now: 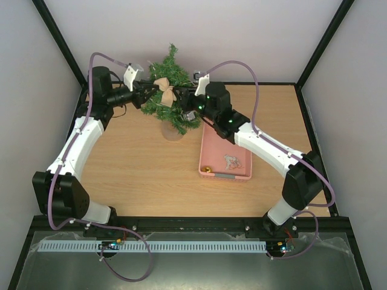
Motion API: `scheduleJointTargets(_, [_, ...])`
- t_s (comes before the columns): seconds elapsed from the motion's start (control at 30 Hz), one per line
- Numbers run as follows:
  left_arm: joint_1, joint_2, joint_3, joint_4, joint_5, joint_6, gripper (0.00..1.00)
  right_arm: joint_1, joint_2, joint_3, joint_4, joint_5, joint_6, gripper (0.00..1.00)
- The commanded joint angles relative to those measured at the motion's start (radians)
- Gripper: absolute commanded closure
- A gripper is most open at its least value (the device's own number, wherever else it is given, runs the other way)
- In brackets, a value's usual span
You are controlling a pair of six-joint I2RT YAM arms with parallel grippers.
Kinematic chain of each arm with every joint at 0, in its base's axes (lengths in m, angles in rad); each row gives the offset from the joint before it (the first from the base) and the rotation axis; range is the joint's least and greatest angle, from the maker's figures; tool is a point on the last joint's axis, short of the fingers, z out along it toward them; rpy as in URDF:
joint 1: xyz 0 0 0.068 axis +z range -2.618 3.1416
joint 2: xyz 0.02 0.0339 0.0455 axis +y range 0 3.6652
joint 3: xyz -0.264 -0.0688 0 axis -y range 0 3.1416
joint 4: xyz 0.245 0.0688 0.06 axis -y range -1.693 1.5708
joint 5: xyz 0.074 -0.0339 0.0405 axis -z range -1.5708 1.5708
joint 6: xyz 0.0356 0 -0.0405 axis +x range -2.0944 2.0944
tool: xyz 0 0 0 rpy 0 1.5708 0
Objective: Decorate the small christmas tree
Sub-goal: Adjust the decoration item on the Christmas tree.
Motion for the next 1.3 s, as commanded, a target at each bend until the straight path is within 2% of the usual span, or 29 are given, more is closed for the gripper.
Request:
scheduleJointTargets(0.0, [0.005,-0.006,-0.020,0.057,0.013,-0.048,0.83,0.008,-0.025,0.024,-0.058,0.046,0.002,0.70])
scheduleJointTargets(0.1, [0.005,-0.012,-0.033,0.076,0.012,-0.093,0.83,0.009,-0.038,0.000,-0.056,0.049,0.012,0.66])
scheduleJointTargets(0.33, [0.005,-0.037,-0.072,0.139,0.015,-0.186,0.84,0.010,-0.023,0.008,-0.048,0.020,0.025,0.67])
scheduleJointTargets(0.4, [0.004,-0.040,-0.072,0.140,0.015,-0.198,0.85,0.012,-0.019,0.008,-0.044,0.014,0.029,0.71])
scheduleJointTargets(0.6, [0.005,-0.061,-0.080,0.137,-0.001,-0.246,0.85,0.012,-0.036,0.008,-0.035,0.012,0.008,0.97])
scheduleJointTargets(0.63, [0.005,-0.067,-0.083,0.136,-0.005,-0.256,0.85,0.012,-0.040,0.012,-0.039,0.016,0.002,0.98])
scheduleJointTargets(1.0, [0.005,-0.116,-0.115,0.094,-0.032,-0.319,0.84,0.012,-0.077,0.055,-0.089,0.025,-0.033,0.98])
scheduleJointTargets(1.27, [0.005,-0.128,-0.131,0.045,-0.041,-0.362,0.87,0.012,-0.033,0.157,-0.213,-0.014,-0.070,0.98])
